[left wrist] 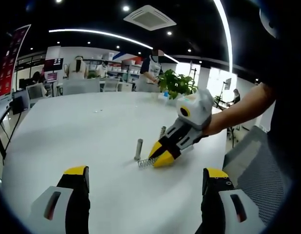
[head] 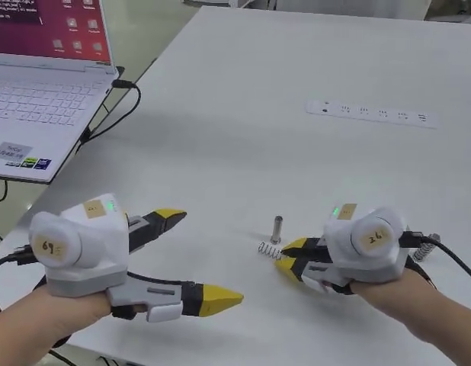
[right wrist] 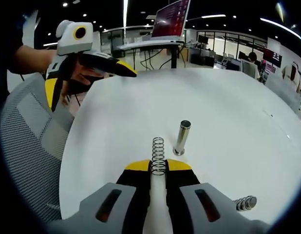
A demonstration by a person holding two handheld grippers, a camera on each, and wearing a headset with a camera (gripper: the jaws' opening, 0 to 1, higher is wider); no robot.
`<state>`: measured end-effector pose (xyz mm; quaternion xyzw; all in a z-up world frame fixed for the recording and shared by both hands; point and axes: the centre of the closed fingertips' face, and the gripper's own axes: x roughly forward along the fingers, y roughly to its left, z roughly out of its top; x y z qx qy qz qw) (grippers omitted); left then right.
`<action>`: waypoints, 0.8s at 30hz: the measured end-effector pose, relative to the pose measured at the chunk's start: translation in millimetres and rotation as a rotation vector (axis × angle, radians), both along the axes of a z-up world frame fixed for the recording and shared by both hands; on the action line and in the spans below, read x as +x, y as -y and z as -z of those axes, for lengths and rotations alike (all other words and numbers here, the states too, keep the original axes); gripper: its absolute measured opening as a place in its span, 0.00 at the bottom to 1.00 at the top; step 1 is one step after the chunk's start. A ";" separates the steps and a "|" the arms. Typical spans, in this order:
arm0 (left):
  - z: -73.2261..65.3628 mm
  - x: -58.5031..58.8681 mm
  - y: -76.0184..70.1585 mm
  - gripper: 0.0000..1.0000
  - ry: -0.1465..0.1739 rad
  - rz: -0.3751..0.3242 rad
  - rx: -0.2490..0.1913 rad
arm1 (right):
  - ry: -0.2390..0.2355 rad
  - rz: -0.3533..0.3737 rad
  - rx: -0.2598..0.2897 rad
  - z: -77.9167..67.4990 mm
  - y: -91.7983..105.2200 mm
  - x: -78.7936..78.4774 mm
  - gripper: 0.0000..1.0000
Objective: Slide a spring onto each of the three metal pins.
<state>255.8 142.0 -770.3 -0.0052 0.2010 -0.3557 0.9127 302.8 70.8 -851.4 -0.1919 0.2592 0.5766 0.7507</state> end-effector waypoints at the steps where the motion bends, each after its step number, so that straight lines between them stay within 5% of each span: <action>1: -0.2 0.8 2.3 0.94 0.000 0.004 0.000 | 0.008 -0.007 0.000 -2.5 1.6 -1.6 0.09; 24: -5.8 -3.6 39.2 0.89 -0.002 0.108 -0.011 | 0.021 0.019 0.042 -48.0 72.5 -25.6 0.08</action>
